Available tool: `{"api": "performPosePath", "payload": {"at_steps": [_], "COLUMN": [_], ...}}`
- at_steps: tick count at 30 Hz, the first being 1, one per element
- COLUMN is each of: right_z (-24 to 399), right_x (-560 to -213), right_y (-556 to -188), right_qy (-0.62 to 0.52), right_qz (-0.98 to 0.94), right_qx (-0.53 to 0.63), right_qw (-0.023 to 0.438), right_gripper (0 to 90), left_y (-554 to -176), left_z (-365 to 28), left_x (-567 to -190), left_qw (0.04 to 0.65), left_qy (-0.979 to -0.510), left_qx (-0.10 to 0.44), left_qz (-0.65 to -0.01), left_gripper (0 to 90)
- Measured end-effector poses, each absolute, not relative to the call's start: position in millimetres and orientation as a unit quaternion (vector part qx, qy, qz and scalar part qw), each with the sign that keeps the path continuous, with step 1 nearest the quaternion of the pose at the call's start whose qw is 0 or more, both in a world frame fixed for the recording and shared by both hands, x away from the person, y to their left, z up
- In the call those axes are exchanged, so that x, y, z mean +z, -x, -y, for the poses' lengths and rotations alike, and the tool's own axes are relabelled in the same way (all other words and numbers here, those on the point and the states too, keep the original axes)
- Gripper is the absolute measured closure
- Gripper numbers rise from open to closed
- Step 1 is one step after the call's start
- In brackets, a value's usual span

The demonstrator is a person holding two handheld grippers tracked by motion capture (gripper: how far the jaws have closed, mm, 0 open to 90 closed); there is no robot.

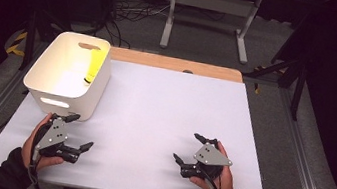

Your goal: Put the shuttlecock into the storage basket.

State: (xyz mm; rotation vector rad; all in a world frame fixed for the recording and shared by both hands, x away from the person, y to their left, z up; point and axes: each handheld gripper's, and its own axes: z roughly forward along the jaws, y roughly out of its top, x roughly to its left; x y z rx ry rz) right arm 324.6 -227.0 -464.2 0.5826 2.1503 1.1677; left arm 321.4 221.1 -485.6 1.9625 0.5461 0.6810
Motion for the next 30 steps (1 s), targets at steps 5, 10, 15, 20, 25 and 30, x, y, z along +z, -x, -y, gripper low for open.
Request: {"api": "performPosePath", "payload": {"at_steps": [5,10,15,20,25,30], "right_z": [225.9,225.8,226.7,228.6,230.4,232.4], "right_x": [-465.3,-467.0,-467.4,-467.1,-467.7,-468.2], "right_y": [-326.2,-327.1,-327.0,-327.8,-329.1,-330.7], "right_qy": [-0.219,-0.221,-0.223,-0.226,-0.227,-0.232], "right_qz": [-0.815,-0.816,-0.815,-0.812,-0.812,-0.81], "right_qx": [0.439,0.436,0.437,0.439,0.44,0.444], "right_qw": [0.309,0.308,0.309,0.31,0.31,0.306], "right_gripper": [9.9,10.2,10.2,10.4,10.5,10.6], "left_y": [-321.8,-322.5,-322.2,-324.0,-326.6,-327.5], "left_z": [-219.5,-220.6,-218.3,-216.8,-216.3,-216.0], "left_x": [-486.2,-485.9,-486.2,-486.5,-487.1,-487.6], "left_qw": [0.479,0.482,0.483,0.48,0.478,0.48], "left_qy": [-0.804,-0.802,-0.802,-0.805,-0.805,-0.804], "left_qx": [0.274,0.273,0.272,0.268,0.268,0.264], "left_qz": [-0.223,-0.223,-0.223,-0.223,-0.226,-0.231], "left_gripper": [5.6,5.8,5.9,6.0,6.0,6.1]}}
